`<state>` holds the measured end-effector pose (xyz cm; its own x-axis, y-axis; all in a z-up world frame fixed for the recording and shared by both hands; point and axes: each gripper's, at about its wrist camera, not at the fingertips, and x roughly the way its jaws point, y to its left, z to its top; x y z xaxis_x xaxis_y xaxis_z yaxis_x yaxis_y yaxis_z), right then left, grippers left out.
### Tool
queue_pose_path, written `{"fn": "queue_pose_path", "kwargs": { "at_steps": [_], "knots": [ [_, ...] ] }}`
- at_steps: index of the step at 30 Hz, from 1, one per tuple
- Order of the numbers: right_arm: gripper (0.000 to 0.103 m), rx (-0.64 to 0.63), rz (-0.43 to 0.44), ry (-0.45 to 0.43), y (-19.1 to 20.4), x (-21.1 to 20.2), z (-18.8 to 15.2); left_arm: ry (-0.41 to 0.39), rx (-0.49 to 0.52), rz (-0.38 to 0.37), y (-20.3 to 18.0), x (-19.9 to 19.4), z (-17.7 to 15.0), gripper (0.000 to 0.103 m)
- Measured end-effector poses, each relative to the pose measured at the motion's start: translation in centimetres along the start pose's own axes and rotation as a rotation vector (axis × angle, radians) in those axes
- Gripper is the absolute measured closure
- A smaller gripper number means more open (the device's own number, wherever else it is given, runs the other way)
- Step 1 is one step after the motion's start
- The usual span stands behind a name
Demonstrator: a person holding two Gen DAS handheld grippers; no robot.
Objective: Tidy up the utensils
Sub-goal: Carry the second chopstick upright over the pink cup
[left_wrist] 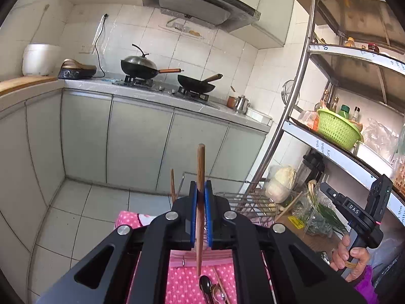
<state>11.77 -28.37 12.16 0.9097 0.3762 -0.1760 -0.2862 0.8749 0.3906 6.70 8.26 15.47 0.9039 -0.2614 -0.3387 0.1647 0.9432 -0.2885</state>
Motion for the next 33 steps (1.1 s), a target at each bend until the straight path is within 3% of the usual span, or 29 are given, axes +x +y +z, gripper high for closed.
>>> {"fn": "queue_pose_path", "kwargs": {
  "at_steps": [7, 12, 23, 33],
  "knots": [
    [0.099, -0.016, -0.014, -0.106, -0.6, 2.0, 2.9, -0.086, 0.027, 0.035, -0.7, 1.8, 4.2, 0.098],
    [0.099, -0.055, -0.028, -0.125, -0.7, 4.3, 3.7, -0.093, 0.065, 0.070, -0.6, 4.7, 4.9, 0.098],
    [0.099, -0.052, -0.081, -0.092, -2.9, 7.8, -0.2, 0.064, 0.029, 0.080, 1.8, 11.4, 0.3, 0.098],
    [0.099, 0.061, -0.148, -0.029, -4.7, 6.2, -5.1, 0.169, -0.034, 0.098, 3.6, 13.7, -3.2, 0.098]
  ]
}}
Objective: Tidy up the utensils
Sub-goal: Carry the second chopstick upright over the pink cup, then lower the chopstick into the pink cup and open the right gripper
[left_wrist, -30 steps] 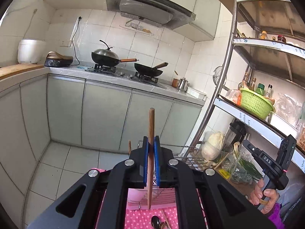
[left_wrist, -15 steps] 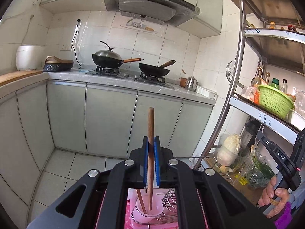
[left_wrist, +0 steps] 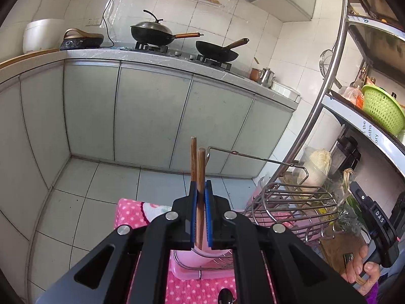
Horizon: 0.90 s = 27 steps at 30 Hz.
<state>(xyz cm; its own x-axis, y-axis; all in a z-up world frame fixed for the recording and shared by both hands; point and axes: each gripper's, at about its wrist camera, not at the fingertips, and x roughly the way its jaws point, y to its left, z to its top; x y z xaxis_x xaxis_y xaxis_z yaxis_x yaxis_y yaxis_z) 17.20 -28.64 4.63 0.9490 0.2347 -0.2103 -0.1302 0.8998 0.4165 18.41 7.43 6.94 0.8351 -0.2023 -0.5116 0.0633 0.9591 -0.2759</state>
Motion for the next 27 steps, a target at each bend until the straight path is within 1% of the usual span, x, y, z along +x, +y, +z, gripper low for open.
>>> {"fn": "queue_pose_path", "kwargs": {
  "at_steps": [5, 9, 14, 18, 21, 24, 27],
  "knots": [
    [0.099, 0.031, -0.070, 0.039, -1.4, -0.4, -0.5, 0.006, 0.007, 0.018, 0.0, 1.1, 0.4, 0.098],
    [0.099, 0.059, -0.088, 0.097, -2.4, 1.1, -0.1, 0.020, 0.014, 0.025, -0.2, 2.4, 0.9, 0.098],
    [0.099, 0.036, -0.052, 0.161, -2.0, 3.9, 0.8, 0.031, 0.016, 0.016, -0.5, 3.5, 1.3, 0.098],
    [0.099, 0.016, -0.037, 0.206, -1.3, 5.9, 1.6, 0.049, -0.004, -0.004, -0.4, 4.3, 1.9, 0.098],
    [0.099, -0.014, -0.033, 0.256, -0.6, 7.1, 2.3, 0.060, -0.003, -0.017, -0.6, 4.8, 2.2, 0.097],
    [0.099, -0.037, -0.033, 0.283, -0.1, 7.7, 2.3, 0.065, 0.005, -0.019, -1.0, 5.3, 2.3, 0.096],
    [0.099, -0.058, -0.020, 0.295, 0.2, 7.4, 1.3, 0.102, -0.006, -0.013, -0.9, 6.2, 1.7, 0.095]
  ]
}}
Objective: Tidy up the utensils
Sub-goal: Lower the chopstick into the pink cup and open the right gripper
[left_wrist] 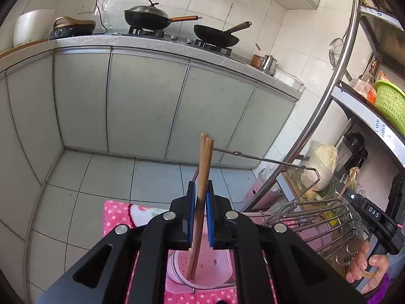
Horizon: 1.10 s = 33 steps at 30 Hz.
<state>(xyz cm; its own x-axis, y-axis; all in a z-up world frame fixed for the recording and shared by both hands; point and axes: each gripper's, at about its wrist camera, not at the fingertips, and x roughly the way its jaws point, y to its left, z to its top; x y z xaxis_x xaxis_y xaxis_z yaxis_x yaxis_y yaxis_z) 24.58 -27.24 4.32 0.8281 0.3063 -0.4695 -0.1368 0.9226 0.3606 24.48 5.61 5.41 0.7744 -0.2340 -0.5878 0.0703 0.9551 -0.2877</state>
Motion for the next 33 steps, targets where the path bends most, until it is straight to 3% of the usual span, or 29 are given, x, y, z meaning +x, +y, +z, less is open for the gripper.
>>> {"fn": "queue_pose_path", "kwargs": {
  "at_steps": [2, 4, 7, 10, 14, 23, 33],
  "knots": [
    [0.099, -0.011, 0.008, 0.040, 0.3, 0.4, -0.7, 0.036, -0.018, -0.009, 0.2, 0.6, -0.3, 0.091],
    [0.098, -0.010, 0.013, 0.070, 0.3, 0.7, -1.1, 0.059, -0.043, -0.020, 0.6, 0.9, -0.4, 0.080],
    [0.097, 0.002, 0.016, 0.093, 0.3, 0.7, -1.4, 0.052, -0.051, -0.026, 1.0, 0.5, -0.5, 0.072],
    [0.082, 0.002, 0.016, 0.093, 0.2, 0.4, -1.5, 0.043, -0.043, -0.024, 1.1, -0.1, -0.4, 0.068],
    [0.076, -0.005, 0.007, 0.093, 0.1, -0.1, -1.6, 0.039, -0.037, -0.025, 1.2, -0.7, -0.3, 0.068],
    [0.076, -0.007, -0.016, 0.071, -0.4, -2.3, -2.8, 0.034, -0.031, -0.015, 1.9, -2.4, -1.0, 0.067],
    [0.076, -0.001, -0.020, 0.060, -0.4, -5.6, -6.0, 0.006, -0.018, -0.029, 1.7, -6.0, -4.2, 0.067]
  ]
}}
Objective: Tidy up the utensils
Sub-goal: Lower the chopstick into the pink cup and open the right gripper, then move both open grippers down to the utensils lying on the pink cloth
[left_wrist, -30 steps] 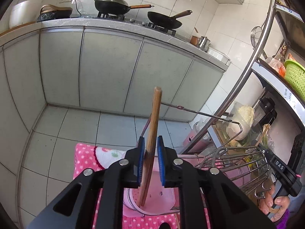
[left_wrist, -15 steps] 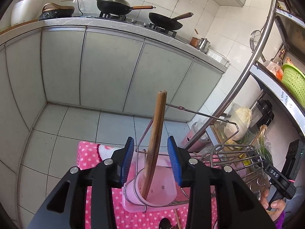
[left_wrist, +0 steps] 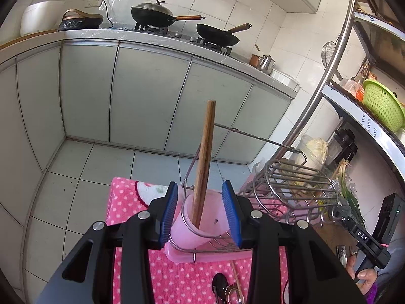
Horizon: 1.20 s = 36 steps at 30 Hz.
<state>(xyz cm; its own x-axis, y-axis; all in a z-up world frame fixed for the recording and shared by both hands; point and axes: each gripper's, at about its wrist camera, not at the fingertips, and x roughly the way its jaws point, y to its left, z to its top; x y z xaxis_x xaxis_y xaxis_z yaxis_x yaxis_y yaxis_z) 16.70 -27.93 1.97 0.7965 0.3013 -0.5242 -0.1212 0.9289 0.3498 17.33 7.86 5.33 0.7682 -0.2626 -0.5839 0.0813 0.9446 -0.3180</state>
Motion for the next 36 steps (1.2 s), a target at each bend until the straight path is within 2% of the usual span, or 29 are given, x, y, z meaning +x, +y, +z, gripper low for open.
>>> {"fn": "queue_pose_path", "kwargs": {
  "at_steps": [5, 8, 12, 15, 16, 22, 28, 36],
  "knots": [
    [0.076, 0.019, 0.018, 0.006, 0.2, -1.4, -2.7, 0.017, 0.031, -0.016, -0.5, -1.5, -3.0, 0.067],
    [0.076, 0.010, 0.022, 0.048, 0.5, -1.3, -4.7, 0.060, 0.065, -0.022, -1.0, -1.6, -5.4, 0.067],
    [0.076, 0.021, 0.036, 0.114, 0.7, -0.6, -7.2, 0.180, 0.063, -0.047, -1.2, 0.2, -8.9, 0.072],
    [0.076, 0.046, 0.046, 0.155, 0.5, -0.2, -8.7, 0.311, 0.027, -0.058, -0.8, 2.5, -11.8, 0.088],
    [0.076, 0.050, 0.049, 0.165, 0.5, -0.1, -9.0, 0.358, 0.002, -0.068, -0.6, 3.4, -12.8, 0.089],
    [0.076, 0.084, 0.077, 0.218, 0.1, 0.8, -10.6, 0.527, -0.088, -0.070, 0.0, 7.6, -16.4, 0.090],
    [0.076, 0.102, 0.095, 0.226, -0.5, 1.0, -11.0, 0.571, -0.094, -0.050, -0.3, 9.6, -17.5, 0.090],
    [0.076, 0.133, 0.126, 0.233, -1.1, 1.4, -11.4, 0.594, -0.052, -0.020, -1.9, 10.7, -18.2, 0.091]
  ]
}}
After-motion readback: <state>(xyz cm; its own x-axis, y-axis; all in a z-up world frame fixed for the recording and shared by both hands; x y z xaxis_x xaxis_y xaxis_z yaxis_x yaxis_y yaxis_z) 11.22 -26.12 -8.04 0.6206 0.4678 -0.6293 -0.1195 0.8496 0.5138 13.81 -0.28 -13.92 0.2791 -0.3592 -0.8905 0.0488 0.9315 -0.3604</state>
